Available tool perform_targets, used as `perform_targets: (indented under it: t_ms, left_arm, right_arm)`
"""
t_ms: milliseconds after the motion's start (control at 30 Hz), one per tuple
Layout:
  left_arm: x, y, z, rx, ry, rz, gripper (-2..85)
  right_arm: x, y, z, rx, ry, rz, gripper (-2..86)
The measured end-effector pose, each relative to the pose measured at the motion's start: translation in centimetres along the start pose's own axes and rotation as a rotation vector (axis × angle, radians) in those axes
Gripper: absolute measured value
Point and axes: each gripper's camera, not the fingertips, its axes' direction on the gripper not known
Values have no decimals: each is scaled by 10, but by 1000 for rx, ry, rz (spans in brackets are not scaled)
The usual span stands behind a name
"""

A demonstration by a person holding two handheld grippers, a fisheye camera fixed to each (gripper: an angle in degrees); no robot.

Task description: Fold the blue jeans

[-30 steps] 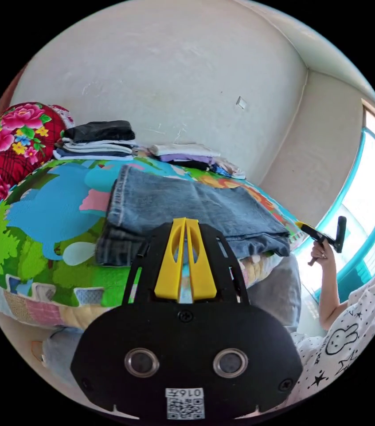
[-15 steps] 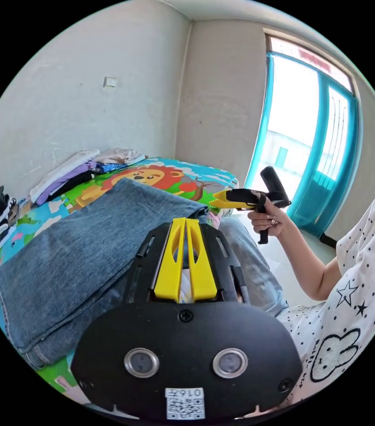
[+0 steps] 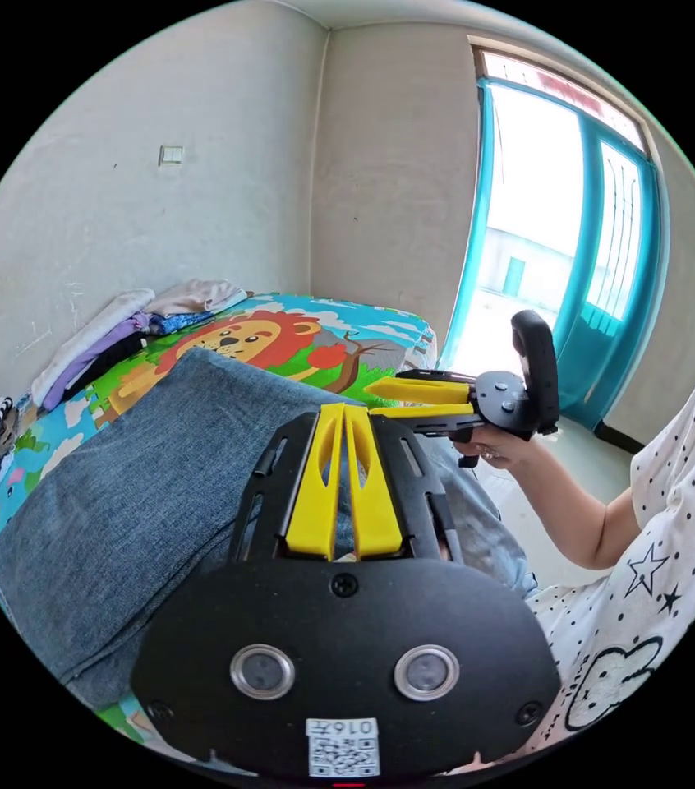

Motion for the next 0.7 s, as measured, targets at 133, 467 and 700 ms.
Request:
perform_targets:
  t_ms: [133, 467, 700]
  left_arm:
    - [16, -33, 10, -30, -12, 8, -10]
    - [47, -96, 43, -158, -117, -132, -10]
    - [79, -118, 35, -140, -122, -131, -9]
  right_arm:
    - [-10, 3, -10, 21, 38, -25, 108]
    - [-56, 3, -12, 77, 154, -157, 61]
    - [-65, -6, 6, 66, 234, -209, 42]
